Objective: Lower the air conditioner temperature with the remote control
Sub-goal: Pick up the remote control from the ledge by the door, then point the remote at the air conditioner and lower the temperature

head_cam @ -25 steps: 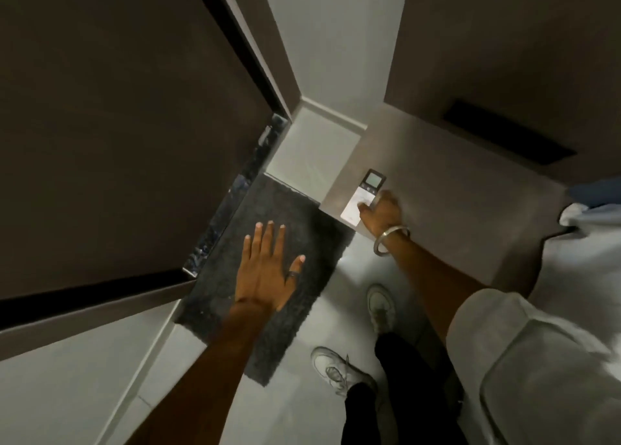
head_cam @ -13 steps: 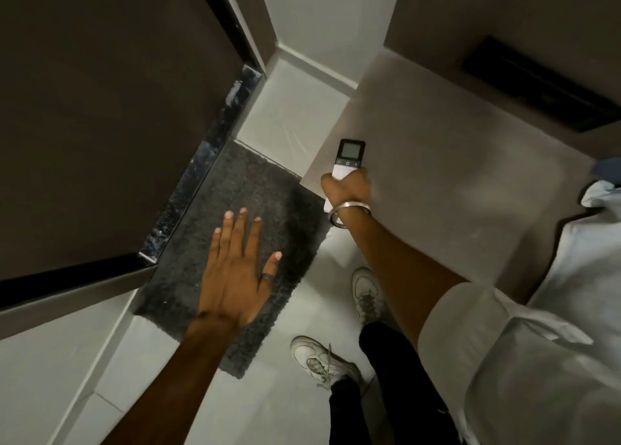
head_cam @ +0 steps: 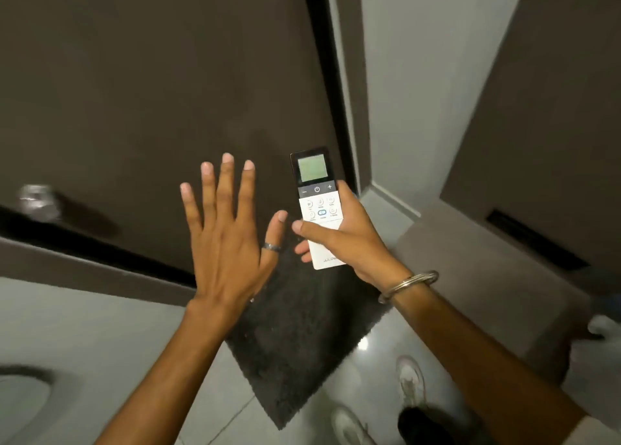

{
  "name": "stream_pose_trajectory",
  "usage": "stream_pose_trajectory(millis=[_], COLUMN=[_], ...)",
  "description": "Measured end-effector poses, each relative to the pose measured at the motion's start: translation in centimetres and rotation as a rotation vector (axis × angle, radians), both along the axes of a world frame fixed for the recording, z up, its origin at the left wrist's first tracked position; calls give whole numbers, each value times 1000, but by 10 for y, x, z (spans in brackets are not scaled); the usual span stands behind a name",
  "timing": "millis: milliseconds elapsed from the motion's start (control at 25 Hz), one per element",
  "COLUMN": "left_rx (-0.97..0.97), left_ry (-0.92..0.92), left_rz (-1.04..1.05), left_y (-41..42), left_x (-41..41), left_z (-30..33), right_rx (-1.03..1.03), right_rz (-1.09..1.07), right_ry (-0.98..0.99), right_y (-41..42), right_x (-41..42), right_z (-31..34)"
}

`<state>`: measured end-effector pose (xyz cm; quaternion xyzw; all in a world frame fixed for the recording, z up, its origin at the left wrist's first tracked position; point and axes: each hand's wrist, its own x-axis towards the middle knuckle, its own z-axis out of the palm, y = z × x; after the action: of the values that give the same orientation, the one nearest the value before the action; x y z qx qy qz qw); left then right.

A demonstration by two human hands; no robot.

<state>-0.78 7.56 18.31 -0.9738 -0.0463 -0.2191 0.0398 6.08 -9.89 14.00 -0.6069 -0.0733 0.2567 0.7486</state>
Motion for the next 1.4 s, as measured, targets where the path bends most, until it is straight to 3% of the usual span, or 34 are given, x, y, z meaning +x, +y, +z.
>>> stream_pose_trajectory(millis=[200,520,840,1400], left_rx=[164,272,325,322], left_ry=[-383,-765,-898,-938], left_rz=[105,201,302,292], left_y=[54,98,117,111], left_x=[-36,-102,-146,-153], left_z=[180,345,386,394], right_rx=[160,384,464,478], right_rz=[136,263,367,230], right_ry=[-308,-648,-716,-672], right_y=[34,71,83,78], right_x=[-10,-66,-110,-118], right_z=[187,366,427,440])
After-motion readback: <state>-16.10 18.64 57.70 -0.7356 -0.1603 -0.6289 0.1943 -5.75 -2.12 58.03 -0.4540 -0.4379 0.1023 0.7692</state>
